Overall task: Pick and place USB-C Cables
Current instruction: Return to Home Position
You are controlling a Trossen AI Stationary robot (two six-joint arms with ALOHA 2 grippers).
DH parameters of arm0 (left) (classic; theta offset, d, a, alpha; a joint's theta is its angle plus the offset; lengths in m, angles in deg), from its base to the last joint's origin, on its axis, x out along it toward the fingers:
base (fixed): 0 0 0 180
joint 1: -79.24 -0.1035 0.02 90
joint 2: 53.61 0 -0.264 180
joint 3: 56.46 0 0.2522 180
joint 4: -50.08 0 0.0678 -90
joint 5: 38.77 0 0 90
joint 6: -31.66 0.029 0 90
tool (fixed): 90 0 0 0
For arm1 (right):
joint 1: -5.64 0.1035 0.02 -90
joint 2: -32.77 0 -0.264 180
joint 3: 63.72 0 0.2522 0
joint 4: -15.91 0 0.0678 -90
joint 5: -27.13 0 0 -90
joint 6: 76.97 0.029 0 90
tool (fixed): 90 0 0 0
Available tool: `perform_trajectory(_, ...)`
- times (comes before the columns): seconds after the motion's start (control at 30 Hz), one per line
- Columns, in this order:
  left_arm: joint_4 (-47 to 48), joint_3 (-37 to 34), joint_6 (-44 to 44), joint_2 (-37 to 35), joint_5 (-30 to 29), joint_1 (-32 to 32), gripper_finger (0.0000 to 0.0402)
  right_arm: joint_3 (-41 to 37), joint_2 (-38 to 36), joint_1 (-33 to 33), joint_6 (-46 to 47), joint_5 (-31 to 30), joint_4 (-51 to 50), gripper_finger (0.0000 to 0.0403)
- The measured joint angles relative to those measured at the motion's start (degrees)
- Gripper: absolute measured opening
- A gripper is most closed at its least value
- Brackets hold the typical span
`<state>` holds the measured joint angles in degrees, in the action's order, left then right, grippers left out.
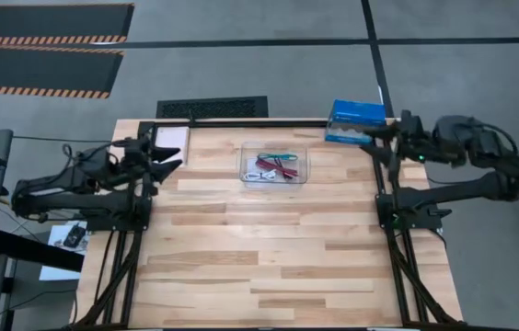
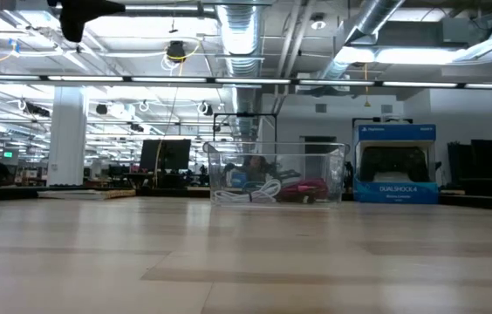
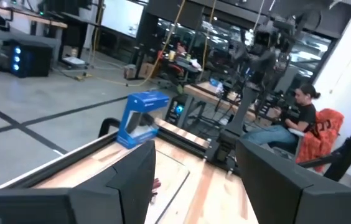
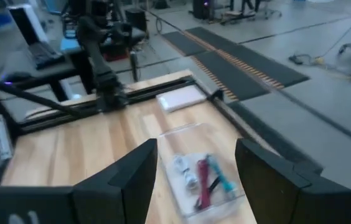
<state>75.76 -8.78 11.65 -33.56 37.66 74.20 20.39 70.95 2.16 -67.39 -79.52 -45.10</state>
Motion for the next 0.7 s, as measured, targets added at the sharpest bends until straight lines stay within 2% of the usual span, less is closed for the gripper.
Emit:
perform_trajectory(0.2, 1.17, -0.80, -0.61, -0.37, 0.29, 0.41, 0.0210, -13.85, -11.17, 4.51, 6.98, -3.58, 3.96, 0.0240)
perform_trajectory(0.4, -3.91, -6.92, -1.74, 0.22, 0.53, 2.15, 0.0210, -27.58, -19.60, 6.47, 7.67, -4.34, 14.26, 0.0240)
perform_trajectory(0.7, -15.75, -16.81, -3.35, 0.11, 0.90, 4.43, 0.0210, -38.51, -28.43, 6.53, 8.06, -4.43, 21.97, 0.0240)
